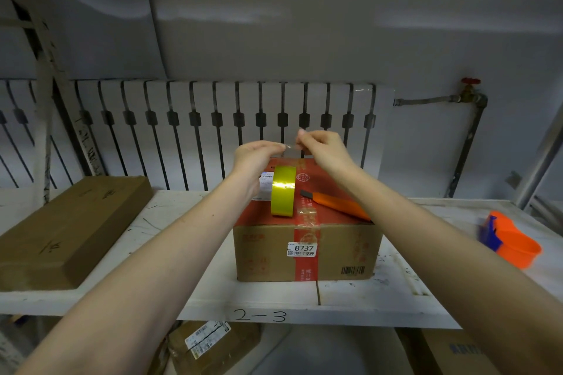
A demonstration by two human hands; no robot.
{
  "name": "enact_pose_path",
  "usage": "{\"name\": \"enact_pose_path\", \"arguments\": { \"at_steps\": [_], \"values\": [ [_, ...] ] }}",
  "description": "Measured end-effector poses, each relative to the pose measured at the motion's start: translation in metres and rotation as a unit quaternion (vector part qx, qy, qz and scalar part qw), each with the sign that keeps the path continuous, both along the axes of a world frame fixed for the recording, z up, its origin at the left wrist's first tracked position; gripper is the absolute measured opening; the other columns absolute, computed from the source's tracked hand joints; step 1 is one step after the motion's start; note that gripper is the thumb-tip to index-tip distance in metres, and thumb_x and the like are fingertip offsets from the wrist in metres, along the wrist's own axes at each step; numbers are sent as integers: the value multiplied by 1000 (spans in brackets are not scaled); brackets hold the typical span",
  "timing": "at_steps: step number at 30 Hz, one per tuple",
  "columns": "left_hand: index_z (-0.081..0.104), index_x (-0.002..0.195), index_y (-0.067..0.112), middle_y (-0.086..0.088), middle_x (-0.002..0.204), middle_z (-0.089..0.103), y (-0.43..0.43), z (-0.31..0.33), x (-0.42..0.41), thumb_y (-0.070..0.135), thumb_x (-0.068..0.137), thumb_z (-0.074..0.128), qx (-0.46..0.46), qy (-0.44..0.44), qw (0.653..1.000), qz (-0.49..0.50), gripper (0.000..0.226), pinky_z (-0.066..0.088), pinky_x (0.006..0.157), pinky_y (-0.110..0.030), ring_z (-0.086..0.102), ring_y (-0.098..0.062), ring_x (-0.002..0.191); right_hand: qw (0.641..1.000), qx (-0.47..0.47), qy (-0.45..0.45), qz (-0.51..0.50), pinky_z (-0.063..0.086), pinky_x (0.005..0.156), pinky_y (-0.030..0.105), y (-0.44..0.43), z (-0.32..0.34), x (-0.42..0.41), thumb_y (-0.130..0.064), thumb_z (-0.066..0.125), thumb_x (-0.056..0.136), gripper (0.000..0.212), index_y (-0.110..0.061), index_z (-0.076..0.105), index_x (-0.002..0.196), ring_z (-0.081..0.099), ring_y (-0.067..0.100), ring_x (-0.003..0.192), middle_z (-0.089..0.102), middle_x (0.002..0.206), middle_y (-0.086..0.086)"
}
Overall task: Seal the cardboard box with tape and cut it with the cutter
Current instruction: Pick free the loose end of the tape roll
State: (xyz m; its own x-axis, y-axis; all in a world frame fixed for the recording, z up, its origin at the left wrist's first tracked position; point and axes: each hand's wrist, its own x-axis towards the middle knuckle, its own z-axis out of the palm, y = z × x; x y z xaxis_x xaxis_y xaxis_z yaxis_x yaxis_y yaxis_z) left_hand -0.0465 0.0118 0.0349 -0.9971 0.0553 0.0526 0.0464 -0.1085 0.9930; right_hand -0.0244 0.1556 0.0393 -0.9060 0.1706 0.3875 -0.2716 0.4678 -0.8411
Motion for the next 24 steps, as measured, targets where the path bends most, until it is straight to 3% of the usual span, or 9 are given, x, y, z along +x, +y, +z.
{"name": "enact_pose_path", "arguments": {
  "at_steps": [3, 7, 12, 16, 18, 21, 24],
  "values": [
    [73, 57, 20, -5, 78, 72, 1, 1, 3, 6, 74, 74, -15, 31, 999, 6, 23, 50, 96, -45, 67, -32, 98, 998, 60, -9, 8, 48, 79, 27, -5, -2, -3, -41, 60, 87, 30, -13, 68, 95, 62, 15, 91, 68, 94, 3],
    [71, 73, 14, -1, 77, 68, 1, 2, 10, 5, 78, 72, -24, 60, 998, 1, 11, 52, 85, -32, 65, -18, 82, 999, 36, -10, 9, 52, 89, 42, -6, -9, -4, -36, 61, 87, 27, -12, 71, 91, 66, 20, 91, 71, 92, 5],
    [73, 77, 13, 2, 79, 69, -1, 0, 9, 9, 78, 73, -34, 57, 998, 6, 4, 51, 86, -31, 63, -11, 81, 999, 34, -12, 4, 49, 93, 40, -7, -8, -1, -28, 54, 94, 28, -6, 70, 96, 62, 21, 98, 67, 93, 5],
    [73, 77, 12, 3, 77, 68, -2, 0, 10, 8, 78, 73, -31, 61, 998, 6, 4, 50, 76, -24, 61, -8, 77, 999, 42, -3, 0, 50, 93, 43, -8, -9, -2, -27, 55, 93, 26, -6, 70, 98, 64, 22, 96, 71, 96, 9],
    [73, 76, 13, 2, 78, 68, -3, 0, 10, 9, 78, 73, -30, 60, 998, 3, 5, 51, 80, -27, 63, -11, 80, 999, 45, 6, -6, 51, 91, 43, -9, -10, -3, -25, 56, 93, 25, -6, 71, 98, 65, 22, 94, 71, 95, 10],
    [73, 69, 19, -3, 84, 72, -6, -1, 7, 13, 74, 77, -33, 42, 999, -2, 9, 51, 95, -41, 66, -25, 97, 999, 44, 22, -21, 52, 88, 39, -9, -10, -3, -23, 59, 91, 22, -6, 72, 98, 65, 20, 92, 71, 94, 10],
    [73, 60, 20, -8, 86, 73, -9, -2, 3, 19, 69, 80, -37, 27, 999, -12, 13, 46, 100, -51, 64, -33, 106, 998, 45, 36, -33, 53, 84, 34, -12, -9, -2, -22, 61, 90, 20, -7, 72, 96, 65, 17, 89, 72, 93, 8]
  ]
}}
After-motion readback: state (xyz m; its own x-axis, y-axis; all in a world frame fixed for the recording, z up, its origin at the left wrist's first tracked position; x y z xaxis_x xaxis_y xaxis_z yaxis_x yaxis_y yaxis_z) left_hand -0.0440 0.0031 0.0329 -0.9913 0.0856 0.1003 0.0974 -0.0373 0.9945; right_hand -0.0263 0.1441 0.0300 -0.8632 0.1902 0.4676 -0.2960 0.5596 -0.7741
